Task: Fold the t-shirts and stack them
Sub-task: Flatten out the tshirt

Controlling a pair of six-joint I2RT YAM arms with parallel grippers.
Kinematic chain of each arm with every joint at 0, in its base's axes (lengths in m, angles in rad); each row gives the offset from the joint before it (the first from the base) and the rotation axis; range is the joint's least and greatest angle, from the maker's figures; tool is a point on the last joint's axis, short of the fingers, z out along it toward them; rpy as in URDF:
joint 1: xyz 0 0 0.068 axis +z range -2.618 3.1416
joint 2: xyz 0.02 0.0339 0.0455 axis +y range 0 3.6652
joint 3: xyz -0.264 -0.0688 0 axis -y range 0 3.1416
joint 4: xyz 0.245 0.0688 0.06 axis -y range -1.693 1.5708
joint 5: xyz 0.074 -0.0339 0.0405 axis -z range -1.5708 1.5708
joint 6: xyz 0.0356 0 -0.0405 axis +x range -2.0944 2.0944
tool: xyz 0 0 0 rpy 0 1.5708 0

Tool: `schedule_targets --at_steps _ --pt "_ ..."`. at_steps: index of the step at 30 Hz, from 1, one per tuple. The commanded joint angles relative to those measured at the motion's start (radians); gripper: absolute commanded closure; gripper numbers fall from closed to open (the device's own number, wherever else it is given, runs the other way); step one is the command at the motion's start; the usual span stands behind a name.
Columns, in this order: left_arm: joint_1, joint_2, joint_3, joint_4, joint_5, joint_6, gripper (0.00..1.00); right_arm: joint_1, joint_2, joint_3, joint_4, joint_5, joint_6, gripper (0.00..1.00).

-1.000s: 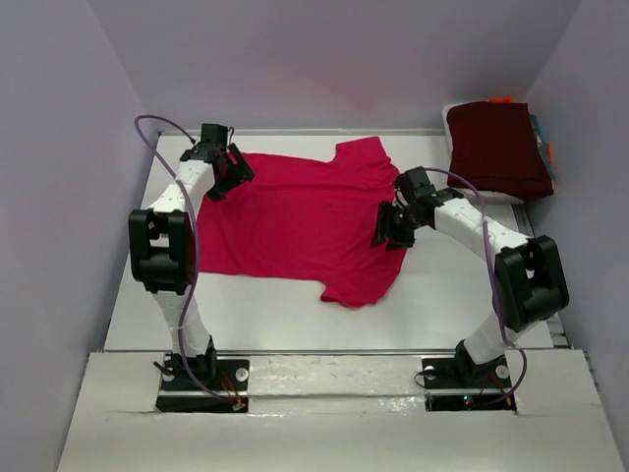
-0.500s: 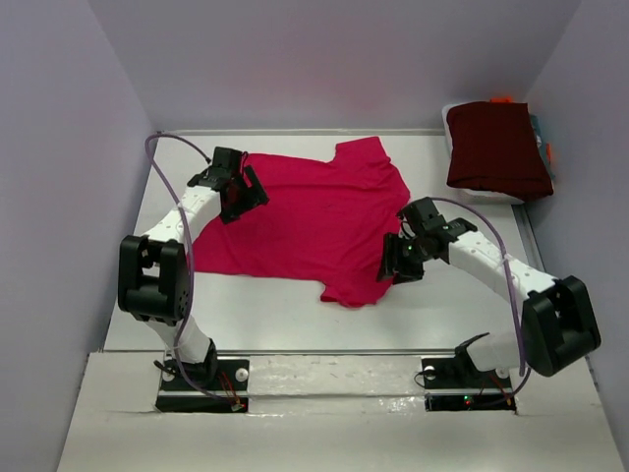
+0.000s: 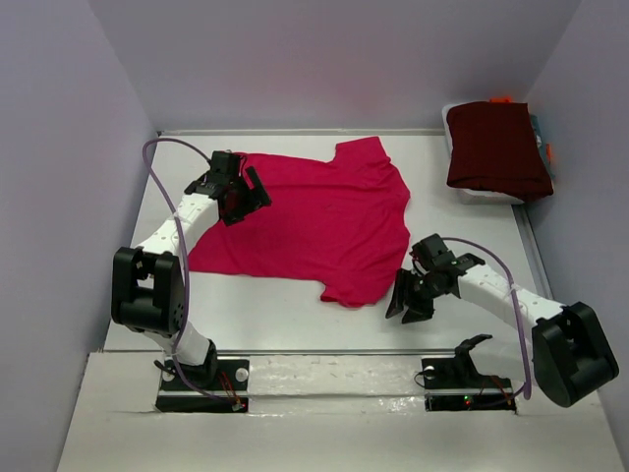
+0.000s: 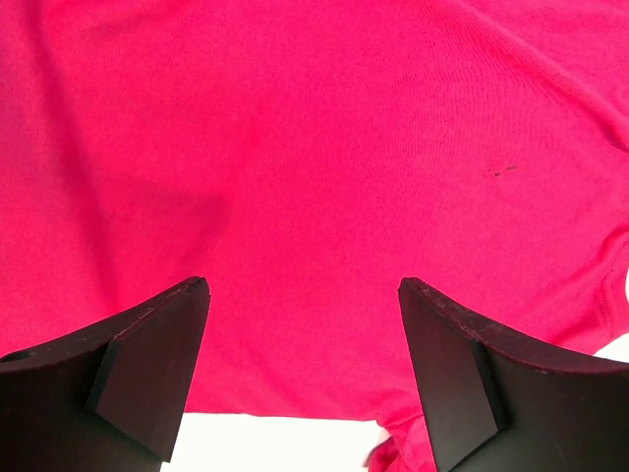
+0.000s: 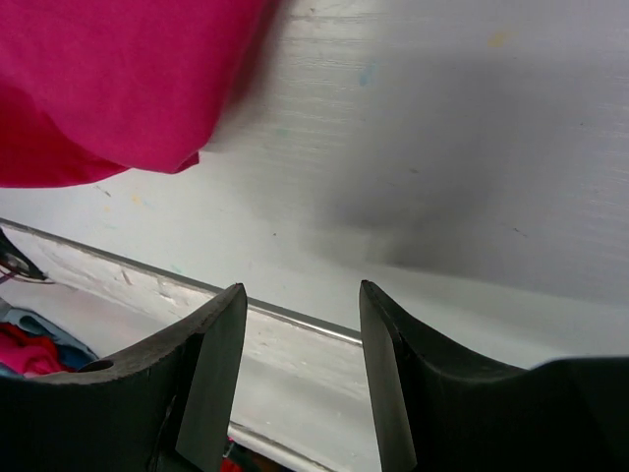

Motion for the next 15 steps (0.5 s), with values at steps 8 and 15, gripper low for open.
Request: schedule_targets --at_steps 8,15 --pt "-0.002 -0.028 -0.016 0.030 0.035 0.023 0.09 0.006 0.021 -0.103 0.364 -0.030 0.107 0.44" --pt "-0.012 -0.009 -0.001 0.027 0.036 0.028 0.09 0.006 0.144 -0.144 0.583 -0.063 0.145 0.45"
